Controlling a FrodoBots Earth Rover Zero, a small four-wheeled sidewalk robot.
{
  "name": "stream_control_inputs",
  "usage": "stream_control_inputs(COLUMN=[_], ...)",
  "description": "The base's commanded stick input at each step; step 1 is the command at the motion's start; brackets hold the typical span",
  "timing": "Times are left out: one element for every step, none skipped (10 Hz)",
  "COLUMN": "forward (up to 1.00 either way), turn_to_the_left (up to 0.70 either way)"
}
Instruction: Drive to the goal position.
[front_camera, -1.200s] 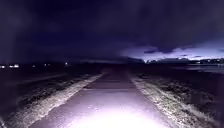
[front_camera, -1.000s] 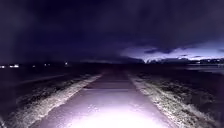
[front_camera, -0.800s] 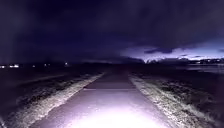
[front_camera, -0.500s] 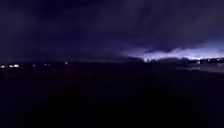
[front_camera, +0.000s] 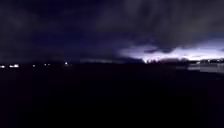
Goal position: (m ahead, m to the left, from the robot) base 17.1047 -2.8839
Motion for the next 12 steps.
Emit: stream_control_inputs(forward=[0.7, 0.7, 0.7, 0.7, 0.7, 0.7, 0.7, 0.7, 0.7, 0.7, 0.7, 0.7], turn_to_the_left=[0.0, 0.0, 0.0, 0.0, 0.0, 0.0, 0.0, 0.0, 0.0, 0.0, 0.0, 0.0])
